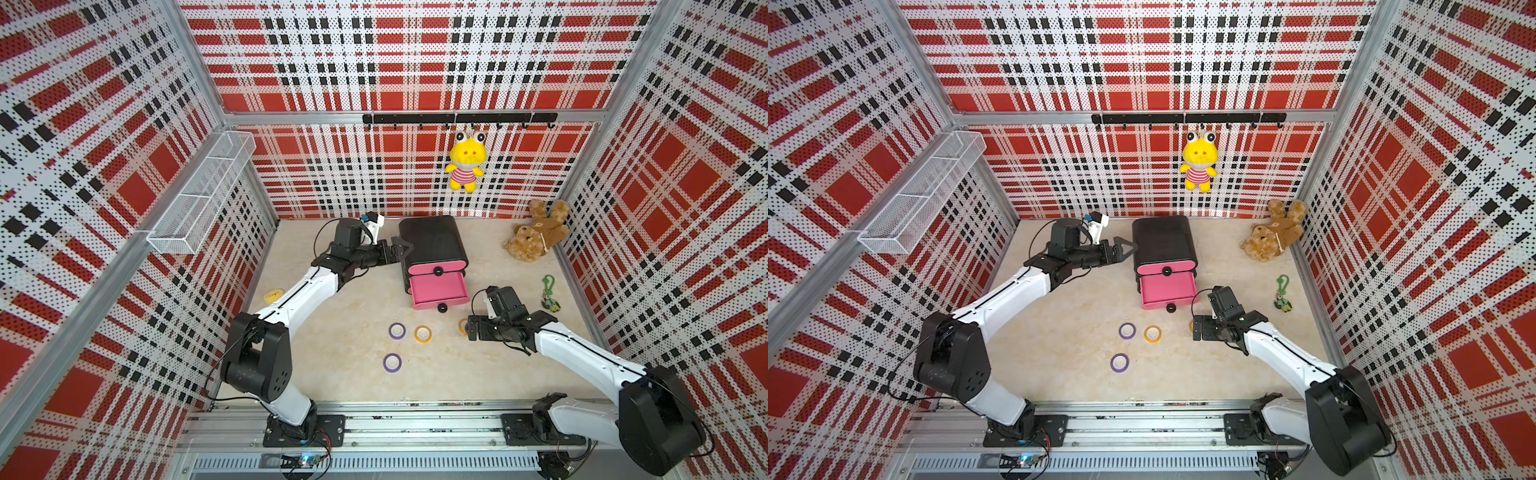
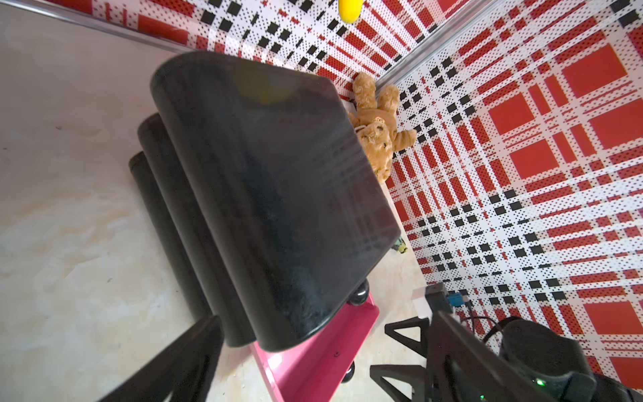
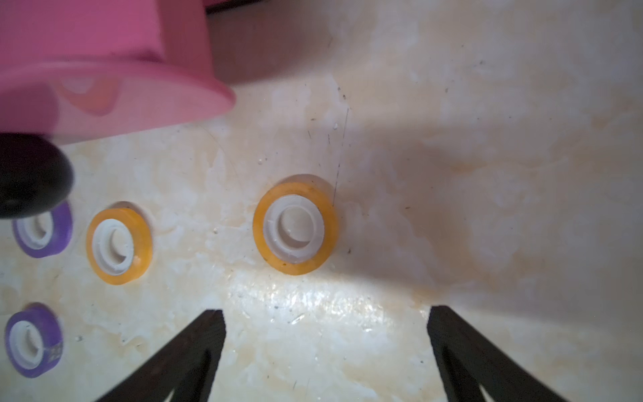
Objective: Place the transparent tape into the drawer according to color
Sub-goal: Pick up the tape from the center of the board.
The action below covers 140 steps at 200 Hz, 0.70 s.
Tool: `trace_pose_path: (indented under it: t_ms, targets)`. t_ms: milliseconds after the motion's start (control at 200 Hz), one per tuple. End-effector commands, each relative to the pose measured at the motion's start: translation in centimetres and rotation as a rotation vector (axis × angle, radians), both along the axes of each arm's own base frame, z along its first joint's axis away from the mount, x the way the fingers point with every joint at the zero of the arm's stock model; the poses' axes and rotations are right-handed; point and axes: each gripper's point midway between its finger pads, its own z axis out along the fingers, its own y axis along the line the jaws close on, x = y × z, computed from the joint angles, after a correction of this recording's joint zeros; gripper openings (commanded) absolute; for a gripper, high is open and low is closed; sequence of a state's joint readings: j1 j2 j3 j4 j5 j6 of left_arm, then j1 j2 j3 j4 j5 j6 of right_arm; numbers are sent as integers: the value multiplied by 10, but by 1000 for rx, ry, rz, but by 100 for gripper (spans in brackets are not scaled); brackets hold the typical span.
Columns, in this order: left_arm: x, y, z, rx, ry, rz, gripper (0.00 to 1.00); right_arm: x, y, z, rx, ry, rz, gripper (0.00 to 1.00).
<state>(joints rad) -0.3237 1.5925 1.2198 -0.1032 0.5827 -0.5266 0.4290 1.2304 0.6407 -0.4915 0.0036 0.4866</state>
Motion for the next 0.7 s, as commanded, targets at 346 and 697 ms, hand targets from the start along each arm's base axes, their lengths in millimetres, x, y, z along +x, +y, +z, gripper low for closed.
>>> trace_pose_path:
  t_ms: [346, 697]
  targets:
    - [-4, 24, -6, -22, -8, 21, 99, 25, -16, -18, -143, -3, -55, 98]
    - [-5, 26, -9, -21, -5, 17, 99, 38, -16, -28, -171, 3, -79, 97]
